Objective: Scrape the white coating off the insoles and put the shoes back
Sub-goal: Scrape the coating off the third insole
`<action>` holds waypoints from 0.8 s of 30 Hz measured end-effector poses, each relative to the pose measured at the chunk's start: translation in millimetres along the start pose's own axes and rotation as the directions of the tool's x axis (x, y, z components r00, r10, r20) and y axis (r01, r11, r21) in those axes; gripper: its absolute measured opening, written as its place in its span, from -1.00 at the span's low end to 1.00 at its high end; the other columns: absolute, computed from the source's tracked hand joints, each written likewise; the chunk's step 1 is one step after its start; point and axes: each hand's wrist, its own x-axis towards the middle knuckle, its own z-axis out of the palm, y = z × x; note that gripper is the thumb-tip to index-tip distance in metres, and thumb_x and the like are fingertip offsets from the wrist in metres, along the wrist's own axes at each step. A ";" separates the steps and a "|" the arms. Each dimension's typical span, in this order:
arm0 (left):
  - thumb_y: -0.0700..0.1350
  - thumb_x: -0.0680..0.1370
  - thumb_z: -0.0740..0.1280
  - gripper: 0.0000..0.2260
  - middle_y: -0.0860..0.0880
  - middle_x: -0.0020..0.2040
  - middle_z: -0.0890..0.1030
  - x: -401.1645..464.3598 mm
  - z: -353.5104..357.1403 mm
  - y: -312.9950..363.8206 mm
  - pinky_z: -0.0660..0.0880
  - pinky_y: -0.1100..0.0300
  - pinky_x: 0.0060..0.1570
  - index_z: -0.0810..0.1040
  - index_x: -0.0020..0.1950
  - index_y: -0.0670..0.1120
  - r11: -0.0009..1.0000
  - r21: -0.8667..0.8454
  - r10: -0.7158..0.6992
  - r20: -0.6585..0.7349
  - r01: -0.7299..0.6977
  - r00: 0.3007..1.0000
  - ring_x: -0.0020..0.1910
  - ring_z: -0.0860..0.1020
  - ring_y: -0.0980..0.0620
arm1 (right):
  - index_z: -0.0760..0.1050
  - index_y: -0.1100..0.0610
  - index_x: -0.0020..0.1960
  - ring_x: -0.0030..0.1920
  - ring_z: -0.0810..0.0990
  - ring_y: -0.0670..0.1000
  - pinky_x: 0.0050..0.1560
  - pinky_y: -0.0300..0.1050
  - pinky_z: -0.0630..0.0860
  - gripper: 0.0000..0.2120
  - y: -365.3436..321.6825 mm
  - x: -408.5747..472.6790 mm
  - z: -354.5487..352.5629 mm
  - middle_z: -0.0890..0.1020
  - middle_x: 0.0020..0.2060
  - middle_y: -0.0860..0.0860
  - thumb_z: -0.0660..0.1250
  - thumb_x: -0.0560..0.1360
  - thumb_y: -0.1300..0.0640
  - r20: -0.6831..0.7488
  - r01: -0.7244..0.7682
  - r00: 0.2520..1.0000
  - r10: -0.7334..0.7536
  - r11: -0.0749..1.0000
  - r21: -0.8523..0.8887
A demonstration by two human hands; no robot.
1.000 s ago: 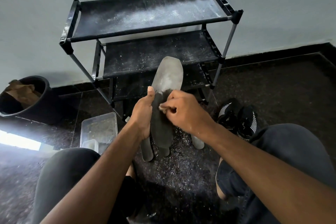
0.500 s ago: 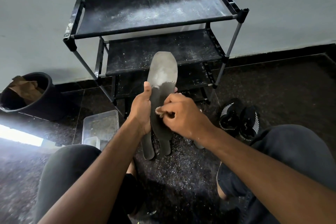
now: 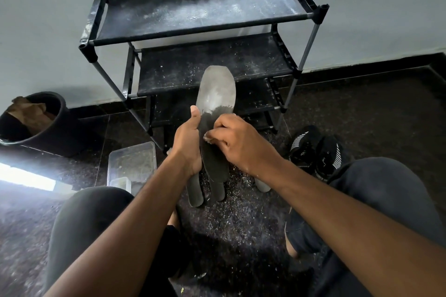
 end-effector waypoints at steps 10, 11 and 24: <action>0.29 0.70 0.03 -0.31 -0.25 0.31 0.63 2.9 -5.4 7.6 0.60 0.01 0.19 0.54 0.39 -0.29 0.997 -0.063 0.041 0.011 -0.040 0.999 0.21 0.66 -0.12 | 0.64 0.20 -0.01 -0.01 0.49 0.00 0.21 -0.08 0.42 -0.90 -9.9 0.1 3.2 0.61 -0.13 0.03 0.41 0.52 0.18 0.069 -0.052 0.997 0.044 0.993 0.109; 0.30 0.70 0.01 -0.29 -0.24 0.33 0.62 3.2 -7.3 9.7 0.61 0.01 0.16 0.53 0.40 -0.28 0.995 -0.098 0.036 0.019 -0.034 0.999 0.17 0.65 -0.12 | 0.65 0.20 -0.02 -0.01 0.49 -0.01 0.22 -0.11 0.41 -0.91 -11.9 -1.1 3.0 0.61 -0.14 0.02 0.41 0.52 0.19 0.074 -0.035 0.997 0.026 0.991 0.127; 0.30 0.70 0.02 -0.32 -0.24 0.38 0.59 6.2 -2.2 5.7 0.50 0.00 0.36 0.48 0.47 -0.24 0.999 -0.050 0.011 0.096 -0.007 0.995 0.37 0.58 -0.15 | 0.68 0.19 0.01 -0.03 0.48 0.04 0.15 -0.01 0.50 -0.88 -8.0 5.0 0.3 0.57 -0.18 0.03 0.40 0.52 0.19 -0.097 -0.150 0.984 0.150 0.989 0.012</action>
